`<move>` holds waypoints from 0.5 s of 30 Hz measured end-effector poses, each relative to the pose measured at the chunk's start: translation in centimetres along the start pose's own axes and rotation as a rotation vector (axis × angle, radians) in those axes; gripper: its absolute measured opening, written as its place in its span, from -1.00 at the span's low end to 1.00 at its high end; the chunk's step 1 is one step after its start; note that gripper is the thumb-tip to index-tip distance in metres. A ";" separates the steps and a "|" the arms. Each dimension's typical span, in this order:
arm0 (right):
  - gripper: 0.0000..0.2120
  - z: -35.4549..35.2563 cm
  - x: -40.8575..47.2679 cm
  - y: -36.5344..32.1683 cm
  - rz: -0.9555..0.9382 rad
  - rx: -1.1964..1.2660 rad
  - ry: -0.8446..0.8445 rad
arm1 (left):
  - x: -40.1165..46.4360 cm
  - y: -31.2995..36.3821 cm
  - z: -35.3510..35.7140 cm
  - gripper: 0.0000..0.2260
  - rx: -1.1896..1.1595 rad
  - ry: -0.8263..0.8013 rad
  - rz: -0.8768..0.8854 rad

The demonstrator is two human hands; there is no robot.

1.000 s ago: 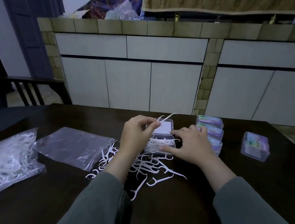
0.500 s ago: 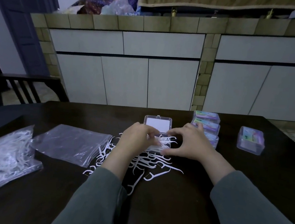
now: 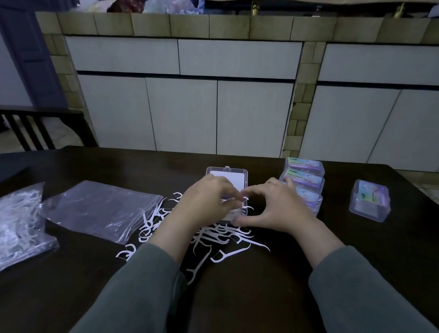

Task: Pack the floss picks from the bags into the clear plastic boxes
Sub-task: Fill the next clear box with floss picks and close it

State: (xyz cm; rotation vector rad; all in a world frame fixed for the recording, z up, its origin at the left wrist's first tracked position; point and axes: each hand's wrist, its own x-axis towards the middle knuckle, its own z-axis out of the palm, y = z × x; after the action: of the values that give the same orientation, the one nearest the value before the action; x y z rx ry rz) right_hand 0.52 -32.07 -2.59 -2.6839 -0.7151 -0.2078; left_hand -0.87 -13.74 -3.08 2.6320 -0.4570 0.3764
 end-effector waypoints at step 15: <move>-0.39 0.5 0.3 0.4 -0.031 -0.042 0.021 | -0.1 -0.1 0.5 -0.86 0.020 -0.056 0.019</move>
State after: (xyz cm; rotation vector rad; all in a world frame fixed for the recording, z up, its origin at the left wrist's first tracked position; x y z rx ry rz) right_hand 0.97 -32.08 -3.06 -2.7074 -0.7549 -0.2609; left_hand -0.80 -13.87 -3.56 2.6652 -0.4985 0.3157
